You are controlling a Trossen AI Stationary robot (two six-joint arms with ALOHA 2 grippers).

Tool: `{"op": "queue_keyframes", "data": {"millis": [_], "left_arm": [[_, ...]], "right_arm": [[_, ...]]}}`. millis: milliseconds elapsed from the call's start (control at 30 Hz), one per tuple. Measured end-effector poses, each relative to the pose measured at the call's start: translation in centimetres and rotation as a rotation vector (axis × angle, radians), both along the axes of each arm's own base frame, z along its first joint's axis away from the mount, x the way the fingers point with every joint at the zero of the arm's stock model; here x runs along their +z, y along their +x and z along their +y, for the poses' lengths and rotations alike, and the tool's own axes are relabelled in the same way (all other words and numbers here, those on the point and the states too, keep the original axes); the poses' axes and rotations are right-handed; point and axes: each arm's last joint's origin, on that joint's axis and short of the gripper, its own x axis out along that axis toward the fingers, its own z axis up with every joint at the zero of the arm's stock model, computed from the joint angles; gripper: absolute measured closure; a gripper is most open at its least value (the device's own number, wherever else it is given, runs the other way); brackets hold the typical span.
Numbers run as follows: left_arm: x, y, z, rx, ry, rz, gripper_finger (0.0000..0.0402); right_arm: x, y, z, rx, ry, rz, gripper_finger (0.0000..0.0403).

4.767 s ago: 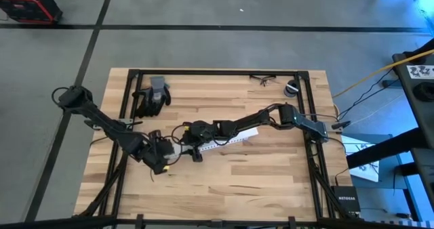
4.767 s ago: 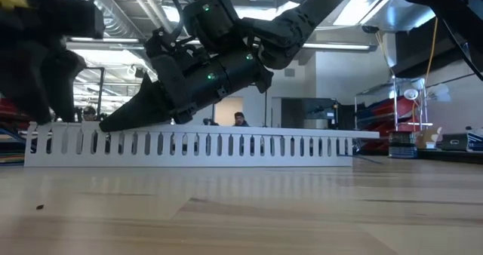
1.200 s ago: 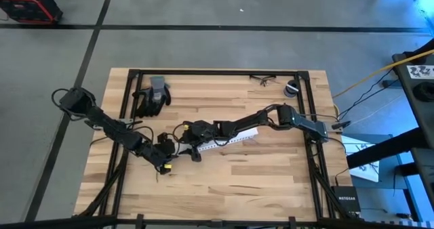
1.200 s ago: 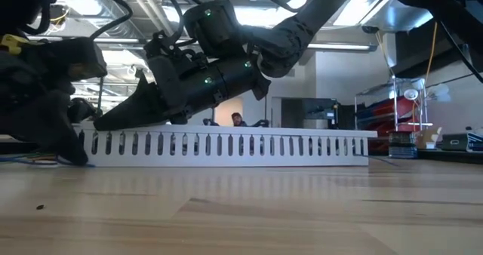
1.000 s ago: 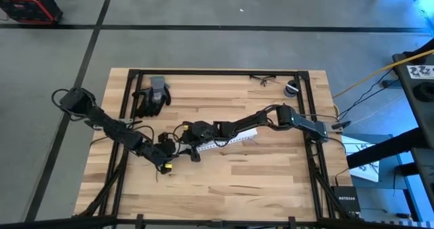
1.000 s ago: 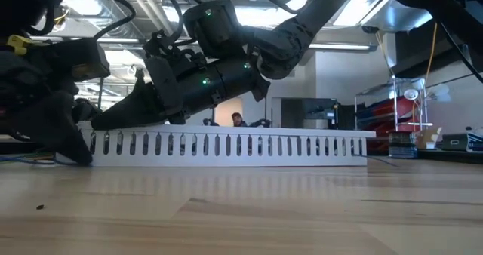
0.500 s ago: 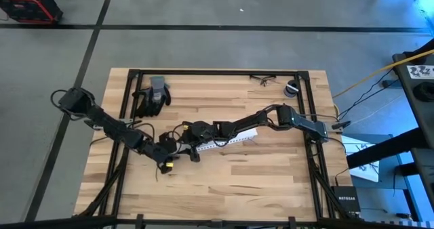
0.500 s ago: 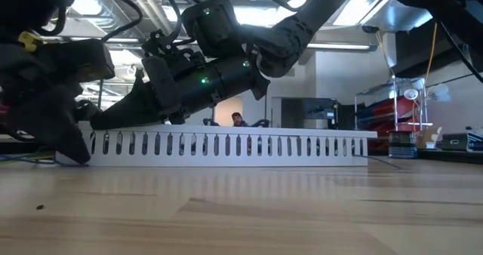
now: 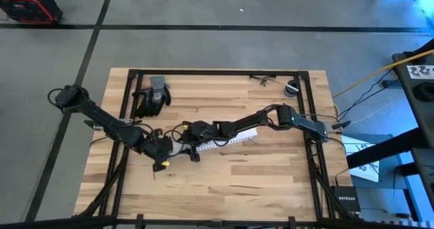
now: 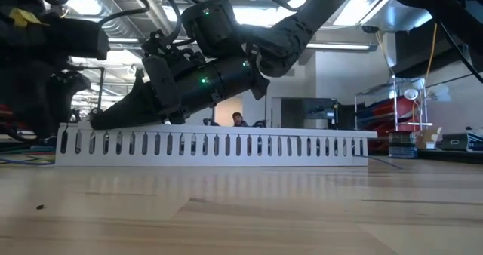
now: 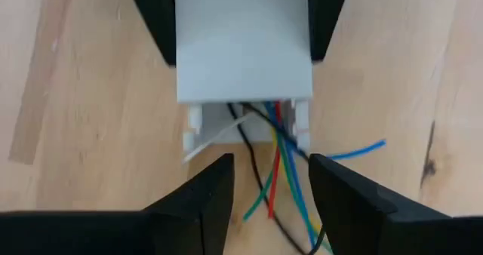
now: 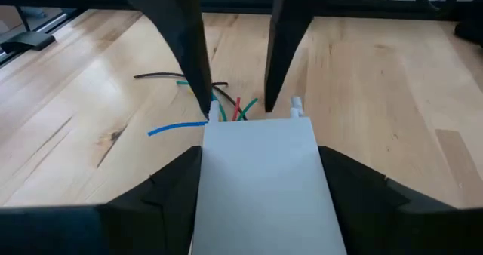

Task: Ziptie cables
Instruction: Close the white cable duct

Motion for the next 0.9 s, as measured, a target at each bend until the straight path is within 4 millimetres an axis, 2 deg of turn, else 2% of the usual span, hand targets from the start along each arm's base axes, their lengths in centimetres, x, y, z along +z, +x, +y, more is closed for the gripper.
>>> {"op": "queue_keyframes", "data": {"millis": [200, 467, 700, 900], "left_arm": [[0.1, 0.4, 0.3, -0.037, 0.057, -0.034, 0.0251], [0.2, 0.5, 0.2, 0.003, -0.059, -0.013, 0.0249], [0.2, 0.8, 0.8, 0.083, -0.036, -0.046, 0.0204], [0.6, -0.7, 0.5, 0.129, -0.012, -0.01, 0.0169]], "right_arm": [[0.0, 0.0, 0.0, 0.0, 0.0, 0.006, 0.0169], [0.0, 0.0, 0.0, 0.0, 0.0, 0.006, 0.0169], [0.0, 0.0, -0.3, -0.004, 0.001, 0.008, 0.0169], [-0.1, -0.1, -0.3, 0.002, 0.004, 0.014, 0.0169]]}}
